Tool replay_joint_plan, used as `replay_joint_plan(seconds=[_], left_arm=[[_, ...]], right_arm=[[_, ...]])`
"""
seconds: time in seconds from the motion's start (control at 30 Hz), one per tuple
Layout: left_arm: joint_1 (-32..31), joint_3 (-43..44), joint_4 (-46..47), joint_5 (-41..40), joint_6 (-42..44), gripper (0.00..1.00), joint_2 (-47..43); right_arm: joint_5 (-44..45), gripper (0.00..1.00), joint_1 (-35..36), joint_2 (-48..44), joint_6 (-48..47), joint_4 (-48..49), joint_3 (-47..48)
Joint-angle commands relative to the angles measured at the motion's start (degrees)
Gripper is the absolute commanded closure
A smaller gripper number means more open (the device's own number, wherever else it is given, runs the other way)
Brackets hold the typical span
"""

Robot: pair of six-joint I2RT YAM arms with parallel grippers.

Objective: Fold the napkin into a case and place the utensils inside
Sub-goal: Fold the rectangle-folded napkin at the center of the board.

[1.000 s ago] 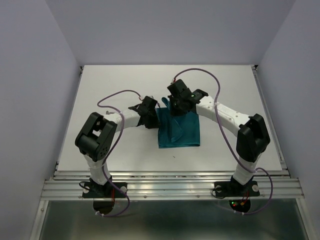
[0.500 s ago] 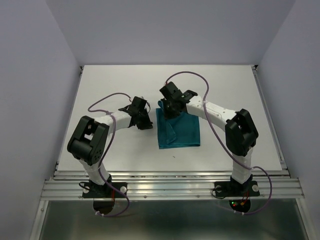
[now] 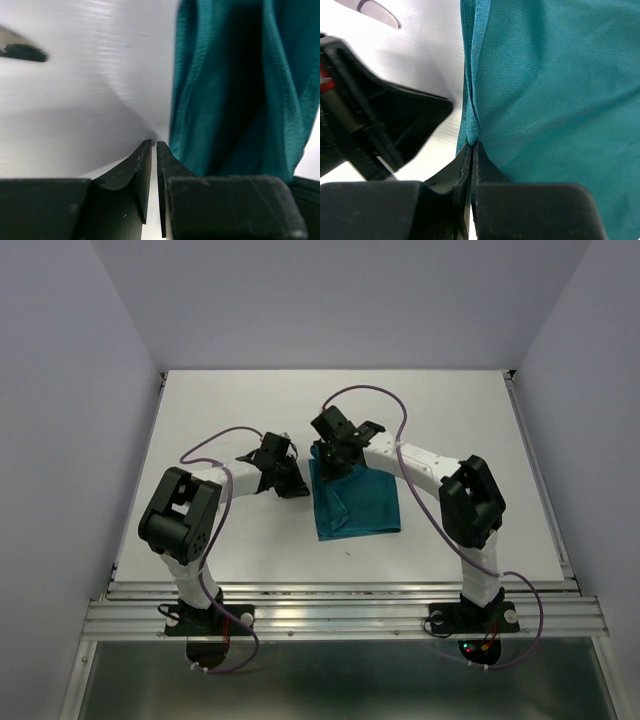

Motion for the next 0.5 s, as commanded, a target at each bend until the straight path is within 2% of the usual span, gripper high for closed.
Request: replay_joint_plan(seconds=[0.0, 0.27, 0.47], left_arm=[[-1.4, 3.6, 2.5, 2.7, 0.2, 0.79, 2.5], [-1.5, 7.2, 3.5, 4.1, 0.8, 0.8, 9.5], [-1.5, 6.5, 3.9, 3.6, 0.7, 0.8, 10.3]], right_arm=[[-0.5, 0.99, 0.8, -0.3, -0.5, 0.4, 2.9], [-0.4, 0.99, 0.8, -0.8, -1.1, -1.5, 4.6], [-0.7, 0.99, 0.8, -0.5, -1.5, -2.5, 5.9]])
